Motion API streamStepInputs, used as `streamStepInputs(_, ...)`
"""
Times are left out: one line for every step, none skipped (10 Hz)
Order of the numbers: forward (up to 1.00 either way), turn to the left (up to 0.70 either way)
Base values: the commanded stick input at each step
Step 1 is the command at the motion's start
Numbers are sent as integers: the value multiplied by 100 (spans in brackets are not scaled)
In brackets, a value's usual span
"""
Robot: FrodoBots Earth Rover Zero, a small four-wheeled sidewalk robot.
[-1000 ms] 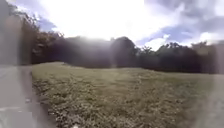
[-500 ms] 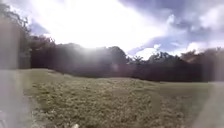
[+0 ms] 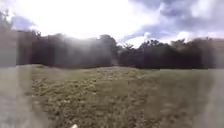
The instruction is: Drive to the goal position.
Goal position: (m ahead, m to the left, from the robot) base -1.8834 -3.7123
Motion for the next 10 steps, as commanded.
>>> streamStepInputs(70,-35)
streamStepInputs(70,-35)
streamStepInputs(70,-35)
streamStepInputs(70,-35)
streamStepInputs(70,-35)
streamStepInputs(70,-35)
streamStepInputs(70,-35)
streamStepInputs(70,-35)
streamStepInputs(70,-35)
streamStepInputs(70,-35)
